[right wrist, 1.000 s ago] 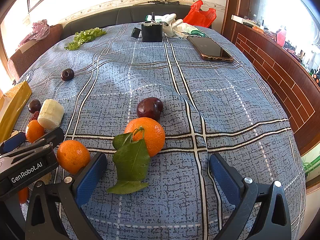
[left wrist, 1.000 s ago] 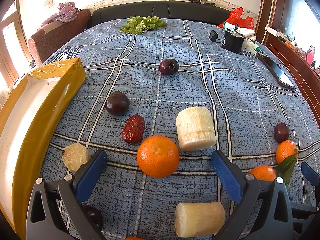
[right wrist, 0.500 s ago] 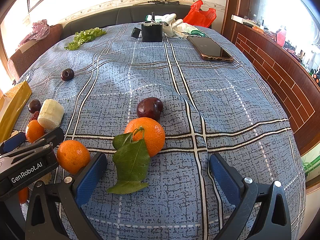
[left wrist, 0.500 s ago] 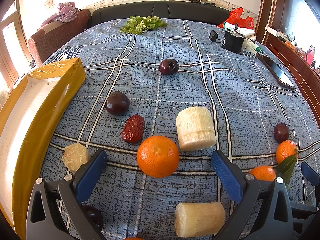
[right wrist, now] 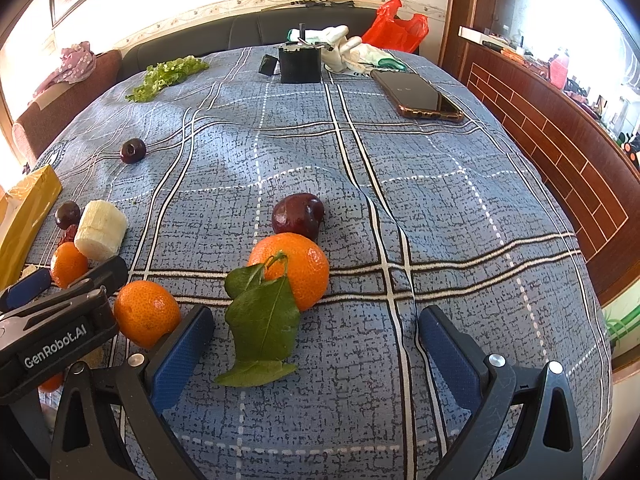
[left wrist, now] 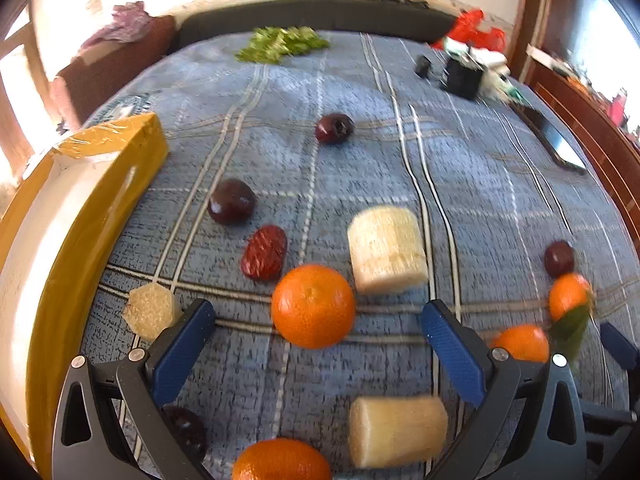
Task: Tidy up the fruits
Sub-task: 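Lift both tools and move them toward the fruit pieces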
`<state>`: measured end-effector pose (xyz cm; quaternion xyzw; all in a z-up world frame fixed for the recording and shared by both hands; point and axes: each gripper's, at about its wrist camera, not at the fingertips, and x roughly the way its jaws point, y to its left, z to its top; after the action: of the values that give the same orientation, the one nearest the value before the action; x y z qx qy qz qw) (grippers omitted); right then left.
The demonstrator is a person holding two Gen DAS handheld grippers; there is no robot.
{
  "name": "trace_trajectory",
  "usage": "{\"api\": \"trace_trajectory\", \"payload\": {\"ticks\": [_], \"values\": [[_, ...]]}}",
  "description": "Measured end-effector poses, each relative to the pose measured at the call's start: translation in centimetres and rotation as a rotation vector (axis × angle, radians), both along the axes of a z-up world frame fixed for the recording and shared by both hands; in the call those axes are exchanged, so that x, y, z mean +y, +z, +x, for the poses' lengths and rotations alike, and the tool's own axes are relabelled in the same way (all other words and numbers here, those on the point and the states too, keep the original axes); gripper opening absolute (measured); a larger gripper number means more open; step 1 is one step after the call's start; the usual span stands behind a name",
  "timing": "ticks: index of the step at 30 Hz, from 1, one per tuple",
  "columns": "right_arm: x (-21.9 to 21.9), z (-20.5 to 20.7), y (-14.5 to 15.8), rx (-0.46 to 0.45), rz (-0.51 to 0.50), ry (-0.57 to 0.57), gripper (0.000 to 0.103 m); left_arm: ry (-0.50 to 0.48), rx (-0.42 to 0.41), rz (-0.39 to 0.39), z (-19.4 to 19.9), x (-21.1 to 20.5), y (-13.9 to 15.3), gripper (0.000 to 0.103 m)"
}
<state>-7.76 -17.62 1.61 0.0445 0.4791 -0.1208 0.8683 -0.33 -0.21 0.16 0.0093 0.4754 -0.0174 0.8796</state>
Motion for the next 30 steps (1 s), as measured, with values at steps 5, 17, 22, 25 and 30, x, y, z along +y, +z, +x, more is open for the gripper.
{"api": "trace_trajectory", "payload": {"ticks": [5, 17, 22, 25, 30], "values": [[0.3, -0.9, 0.5, 0.046, 0.010, 0.030, 0.103, -0.039, 0.047, 0.005, -0.7, 0.3, 0.1, 0.103], [0.5, -2.8, 0.7, 0.053, 0.007, 0.014, 0.099, -0.126, -0.143, -0.220, -7.2, 5.7, 8.4, 0.094], [0.4, -6.0, 6.5, -0.083, 0.007, -0.007, 0.087, -0.084, -0.469, -0.261, -13.9, 11.4, 18.3, 0.095], [0.6, -8.6, 13.3, -0.237, -0.024, -0.002, 0.088, -0.081, -0.572, -0.272, -17.2, 14.5, 23.9, 0.095], [0.8, -12.5, 26.3, -0.512, -0.064, 0.000, 0.089, -0.004, -0.794, -0.147, -21.8, 18.0, 31.9, 0.103]]}}
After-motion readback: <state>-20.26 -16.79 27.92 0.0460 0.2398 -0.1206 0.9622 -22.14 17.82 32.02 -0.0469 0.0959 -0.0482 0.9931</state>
